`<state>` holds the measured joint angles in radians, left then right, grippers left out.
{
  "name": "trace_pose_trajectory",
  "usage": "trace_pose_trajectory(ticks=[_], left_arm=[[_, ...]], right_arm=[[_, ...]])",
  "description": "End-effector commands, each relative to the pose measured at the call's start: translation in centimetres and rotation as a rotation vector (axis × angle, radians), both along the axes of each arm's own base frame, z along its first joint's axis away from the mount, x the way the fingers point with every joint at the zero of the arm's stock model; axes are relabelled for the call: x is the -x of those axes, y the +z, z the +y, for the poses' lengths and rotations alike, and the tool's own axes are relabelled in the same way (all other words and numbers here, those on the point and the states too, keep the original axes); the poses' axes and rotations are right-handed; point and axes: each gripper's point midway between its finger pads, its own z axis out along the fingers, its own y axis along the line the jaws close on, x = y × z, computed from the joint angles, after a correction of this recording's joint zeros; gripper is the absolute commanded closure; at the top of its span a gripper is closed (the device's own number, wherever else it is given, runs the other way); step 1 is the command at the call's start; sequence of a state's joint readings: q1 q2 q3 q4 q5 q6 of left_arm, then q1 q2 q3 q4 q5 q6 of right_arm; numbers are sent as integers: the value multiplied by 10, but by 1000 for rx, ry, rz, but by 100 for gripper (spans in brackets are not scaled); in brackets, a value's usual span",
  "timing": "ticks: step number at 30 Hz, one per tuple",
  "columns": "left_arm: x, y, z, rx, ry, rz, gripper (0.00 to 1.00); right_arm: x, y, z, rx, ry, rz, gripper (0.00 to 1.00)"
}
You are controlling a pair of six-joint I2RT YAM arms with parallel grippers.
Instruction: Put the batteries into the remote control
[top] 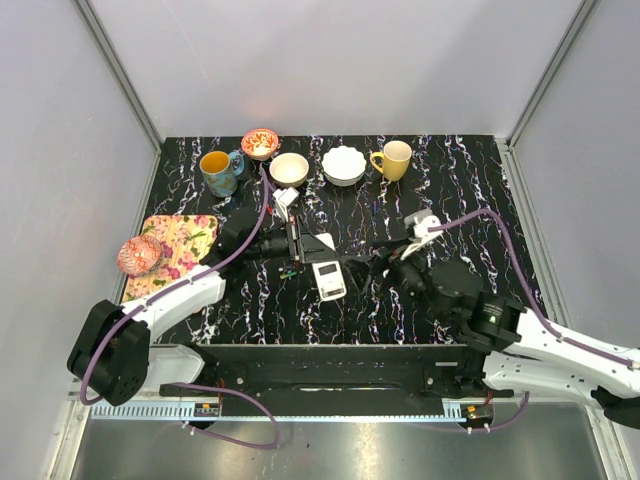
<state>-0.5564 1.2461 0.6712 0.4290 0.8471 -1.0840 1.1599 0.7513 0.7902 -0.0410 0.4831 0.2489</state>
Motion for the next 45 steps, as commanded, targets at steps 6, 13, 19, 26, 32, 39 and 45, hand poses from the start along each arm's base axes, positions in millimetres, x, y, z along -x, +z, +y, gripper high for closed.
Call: trace_pose_trajectory(ticks=[6,13,19,26,32,39,45], left_arm=[[-30,37,6,114,195,-119,100],[-33,47,9,132,238,-143,100],[-32,55,10,161,240,-147,100],[-25,58,11,184,218,-145,100],[-21,57,11,188,202,-137,100],[-19,58,11,194,196,-133,100],[-16,59,12,198,189,-137,100]], right_arm=[[32,-40,41,-164,164,340,2],[38,-57,47,-152,190,395,3],[39,-65,49,-148,205,406,7],[31,-61,43,-173,172,375,9],[28,-58,45,-160,177,354,12],[26,-51,54,-164,203,336,28],[23,-52,53,-157,195,330,38]])
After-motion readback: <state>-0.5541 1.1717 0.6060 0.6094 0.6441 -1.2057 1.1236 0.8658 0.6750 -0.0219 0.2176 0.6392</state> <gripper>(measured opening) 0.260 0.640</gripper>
